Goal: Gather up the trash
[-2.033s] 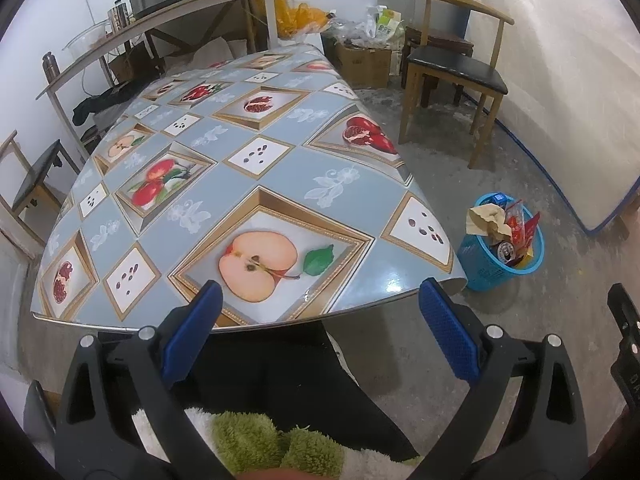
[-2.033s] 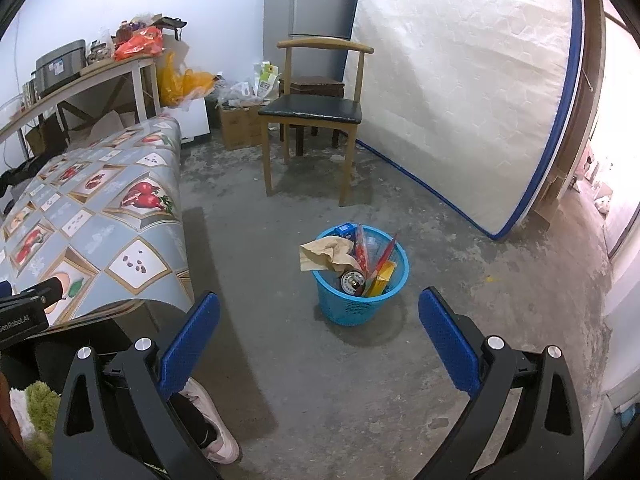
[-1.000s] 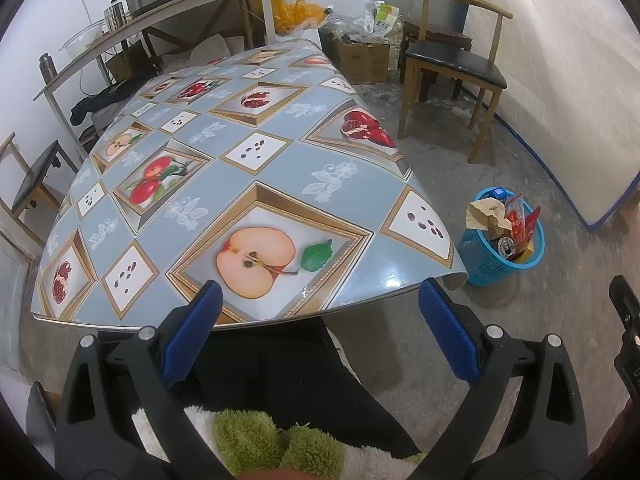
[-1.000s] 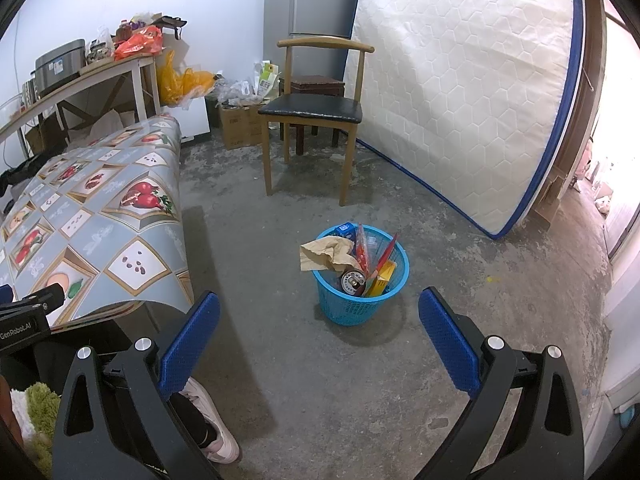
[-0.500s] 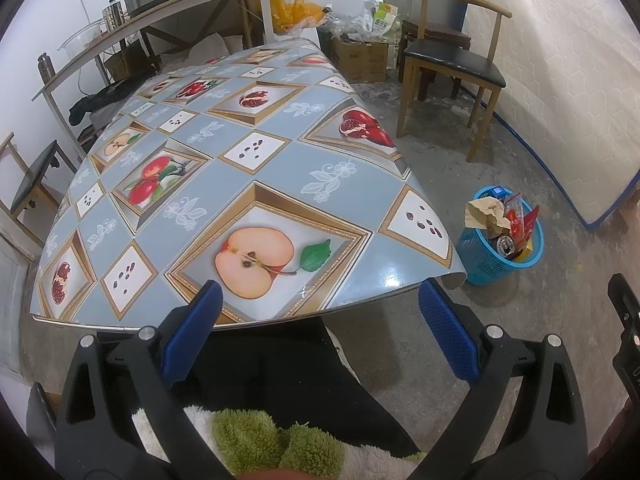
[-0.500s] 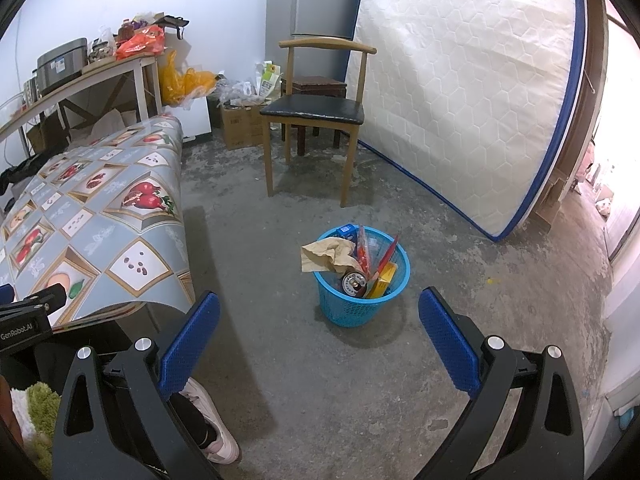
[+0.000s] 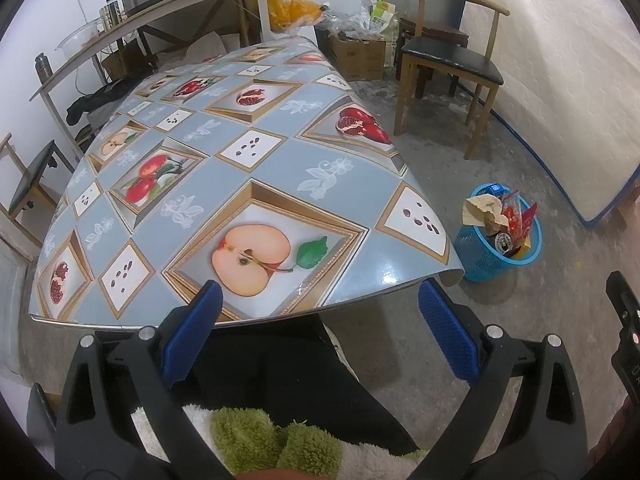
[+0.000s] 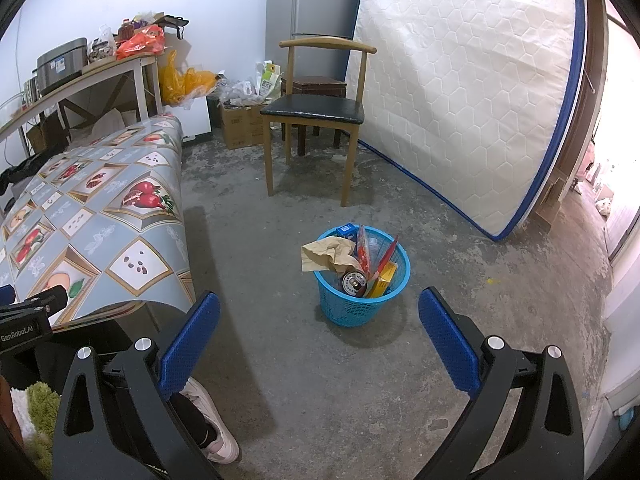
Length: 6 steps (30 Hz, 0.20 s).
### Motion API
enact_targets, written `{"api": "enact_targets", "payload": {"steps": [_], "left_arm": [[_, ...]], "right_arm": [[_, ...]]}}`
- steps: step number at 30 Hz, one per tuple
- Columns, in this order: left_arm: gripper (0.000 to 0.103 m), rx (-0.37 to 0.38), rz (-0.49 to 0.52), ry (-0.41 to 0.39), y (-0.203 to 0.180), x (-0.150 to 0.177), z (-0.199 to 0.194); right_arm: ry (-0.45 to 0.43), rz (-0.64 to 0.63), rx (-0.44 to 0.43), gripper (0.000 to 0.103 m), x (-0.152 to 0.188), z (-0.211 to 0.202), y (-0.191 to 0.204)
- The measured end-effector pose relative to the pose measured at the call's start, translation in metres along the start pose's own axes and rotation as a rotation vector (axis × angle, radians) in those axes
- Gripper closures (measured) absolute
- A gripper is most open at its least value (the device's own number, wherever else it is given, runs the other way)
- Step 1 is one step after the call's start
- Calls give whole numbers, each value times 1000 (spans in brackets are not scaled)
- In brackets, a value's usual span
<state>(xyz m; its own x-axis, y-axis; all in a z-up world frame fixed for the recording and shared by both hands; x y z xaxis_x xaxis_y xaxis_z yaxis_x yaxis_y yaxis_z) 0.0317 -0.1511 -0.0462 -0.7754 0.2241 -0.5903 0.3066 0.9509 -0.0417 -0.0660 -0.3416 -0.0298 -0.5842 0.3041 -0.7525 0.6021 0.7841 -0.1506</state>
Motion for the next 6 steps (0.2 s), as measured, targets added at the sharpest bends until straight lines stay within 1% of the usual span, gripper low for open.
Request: {"api": "enact_targets", "payload": {"steps": [6], "left_arm": [[9, 5, 4, 4, -3, 2, 0]], "right_arm": [[1, 1, 0, 6, -1, 1, 0]]}}
Point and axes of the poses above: each gripper's, at about its wrist camera, not at the fingertips, and z roughly the way its jaws point, y to its left, x to its underside, the point moved 3 cm from there along z, roughly the way its jaws point, and after that the axes turned 6 degrees about x, right-handed, at the moved point
